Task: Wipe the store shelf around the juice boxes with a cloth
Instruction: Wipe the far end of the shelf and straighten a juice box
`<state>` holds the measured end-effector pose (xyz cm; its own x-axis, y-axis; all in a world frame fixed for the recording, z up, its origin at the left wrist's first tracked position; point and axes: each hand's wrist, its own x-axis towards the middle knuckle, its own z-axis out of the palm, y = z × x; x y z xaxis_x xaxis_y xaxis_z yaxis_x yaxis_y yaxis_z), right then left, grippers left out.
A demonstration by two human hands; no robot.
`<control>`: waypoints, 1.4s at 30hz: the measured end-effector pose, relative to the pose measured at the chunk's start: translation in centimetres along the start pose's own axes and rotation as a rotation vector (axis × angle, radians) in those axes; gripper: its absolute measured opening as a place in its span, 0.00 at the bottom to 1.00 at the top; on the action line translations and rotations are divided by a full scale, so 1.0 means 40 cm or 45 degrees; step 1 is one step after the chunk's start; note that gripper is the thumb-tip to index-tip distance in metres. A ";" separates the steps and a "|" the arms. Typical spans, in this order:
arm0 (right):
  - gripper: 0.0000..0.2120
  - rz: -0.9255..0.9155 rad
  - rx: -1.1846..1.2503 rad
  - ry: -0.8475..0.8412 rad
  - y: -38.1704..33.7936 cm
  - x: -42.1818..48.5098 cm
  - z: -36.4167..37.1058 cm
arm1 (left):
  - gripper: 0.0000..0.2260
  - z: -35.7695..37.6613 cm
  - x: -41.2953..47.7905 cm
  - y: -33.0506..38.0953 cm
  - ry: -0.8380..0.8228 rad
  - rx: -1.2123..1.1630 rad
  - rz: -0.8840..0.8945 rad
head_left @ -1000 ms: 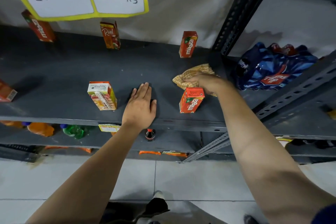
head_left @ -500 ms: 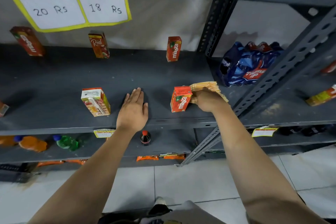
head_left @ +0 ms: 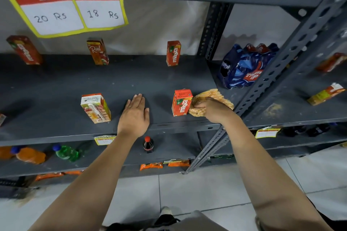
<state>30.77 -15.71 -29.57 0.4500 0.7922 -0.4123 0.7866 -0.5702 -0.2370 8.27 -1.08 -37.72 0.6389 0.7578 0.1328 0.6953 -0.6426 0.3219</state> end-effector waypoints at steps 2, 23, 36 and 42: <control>0.29 -0.028 -0.031 -0.017 -0.014 -0.018 -0.013 | 0.24 0.001 0.001 0.000 0.003 0.001 -0.002; 0.18 0.033 0.388 0.456 -0.082 -0.142 -0.185 | 0.23 0.007 0.003 -0.004 0.031 -0.015 0.016; 0.20 0.312 -0.025 0.224 -0.086 0.014 0.083 | 0.23 0.010 0.005 -0.005 0.027 -0.026 0.019; 0.29 0.177 -0.194 0.323 -0.067 -0.094 0.135 | 0.23 0.009 0.002 -0.005 0.045 -0.026 0.040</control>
<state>24.71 -18.33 -32.13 0.6337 0.7487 -0.1944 0.7557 -0.6529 -0.0514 8.28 -0.93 -38.10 0.6482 0.7408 0.1764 0.6678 -0.6643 0.3359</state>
